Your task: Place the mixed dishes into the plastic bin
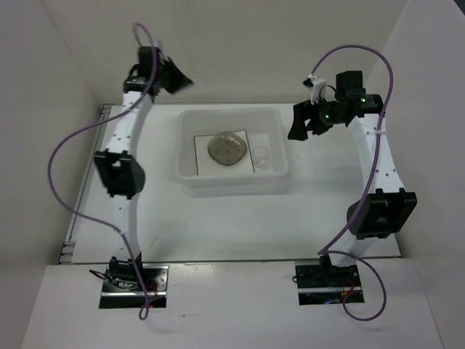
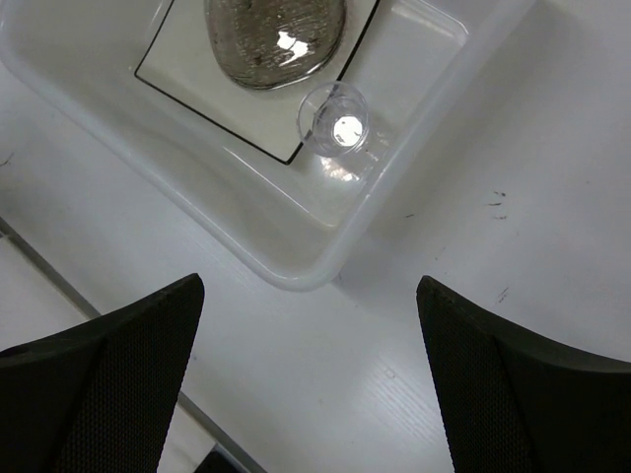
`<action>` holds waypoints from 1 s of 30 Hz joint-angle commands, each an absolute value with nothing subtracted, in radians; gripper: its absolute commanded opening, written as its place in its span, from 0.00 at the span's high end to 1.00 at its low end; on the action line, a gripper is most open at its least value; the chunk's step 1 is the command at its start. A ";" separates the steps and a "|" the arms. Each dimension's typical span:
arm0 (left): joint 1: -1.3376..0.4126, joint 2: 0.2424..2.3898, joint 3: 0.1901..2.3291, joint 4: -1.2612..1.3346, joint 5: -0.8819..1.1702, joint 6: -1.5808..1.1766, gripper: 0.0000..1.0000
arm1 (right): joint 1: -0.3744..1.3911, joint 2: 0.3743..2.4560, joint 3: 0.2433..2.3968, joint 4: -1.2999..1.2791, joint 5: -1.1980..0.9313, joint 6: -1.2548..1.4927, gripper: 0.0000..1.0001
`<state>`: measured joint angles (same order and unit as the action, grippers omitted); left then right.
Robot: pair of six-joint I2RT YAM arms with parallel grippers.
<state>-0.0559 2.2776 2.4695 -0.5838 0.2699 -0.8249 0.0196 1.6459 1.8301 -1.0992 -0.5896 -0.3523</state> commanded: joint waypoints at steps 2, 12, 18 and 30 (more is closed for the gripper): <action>-0.207 2.499 2.869 -0.852 0.376 -0.752 1.00 | 0.018 1.585 1.795 -1.039 -0.552 -0.342 0.07; -0.434 2.723 3.133 -0.982 0.137 -0.617 1.00 | 0.018 1.562 1.720 -1.020 -0.489 -0.342 0.07; -0.468 2.732 3.135 -0.991 0.069 -0.595 1.00 | 0.018 1.581 1.720 -1.020 -0.489 -0.342 0.07; -0.586 2.848 3.135 -0.992 -0.060 -0.586 0.97 | 0.018 1.563 1.689 -1.020 -0.469 -0.351 0.07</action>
